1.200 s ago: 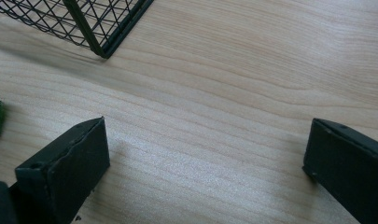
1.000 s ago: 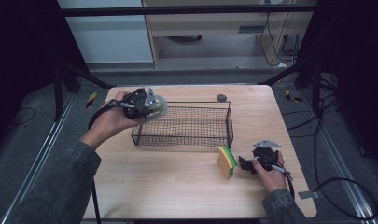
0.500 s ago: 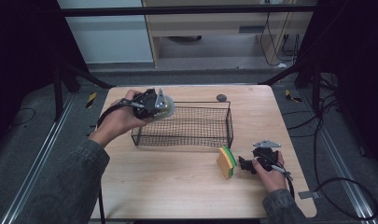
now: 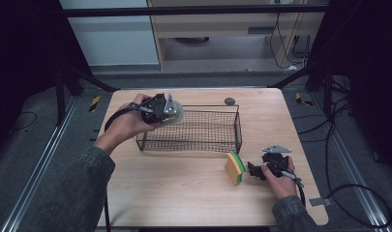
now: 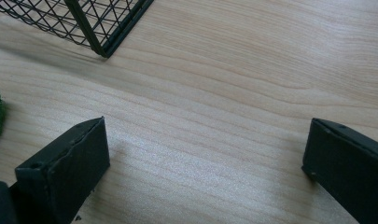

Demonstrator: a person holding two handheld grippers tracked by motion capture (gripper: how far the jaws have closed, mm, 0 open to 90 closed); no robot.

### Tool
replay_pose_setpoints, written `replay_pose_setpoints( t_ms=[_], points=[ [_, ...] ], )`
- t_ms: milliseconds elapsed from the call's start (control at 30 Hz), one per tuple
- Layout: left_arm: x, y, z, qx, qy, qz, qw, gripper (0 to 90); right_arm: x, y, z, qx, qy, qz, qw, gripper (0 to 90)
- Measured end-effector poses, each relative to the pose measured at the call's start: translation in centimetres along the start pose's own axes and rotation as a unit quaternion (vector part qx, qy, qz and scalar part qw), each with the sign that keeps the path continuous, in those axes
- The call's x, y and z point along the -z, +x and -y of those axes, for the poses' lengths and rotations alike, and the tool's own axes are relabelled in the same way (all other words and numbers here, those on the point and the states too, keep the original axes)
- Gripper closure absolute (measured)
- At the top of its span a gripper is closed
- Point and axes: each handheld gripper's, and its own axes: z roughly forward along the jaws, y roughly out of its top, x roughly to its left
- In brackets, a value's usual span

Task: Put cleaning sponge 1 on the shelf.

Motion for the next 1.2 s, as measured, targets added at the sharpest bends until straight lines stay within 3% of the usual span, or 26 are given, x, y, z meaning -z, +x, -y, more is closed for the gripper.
replay_pose_setpoints(
  t_ms=[200,1200],
  points=[
    [-0.7,-0.3,0.3,-0.020,0.018,0.006,0.9996,70.1,0.0,0.0,0.0,0.001,0.000,0.001,1.0000,0.7],
    [-3.3,-1.8,2.8,-0.019,0.041,0.034,0.9984,70.1,0.0,0.0,0.0,-0.001,0.000,0.000,1.0000,0.7]
  ],
)
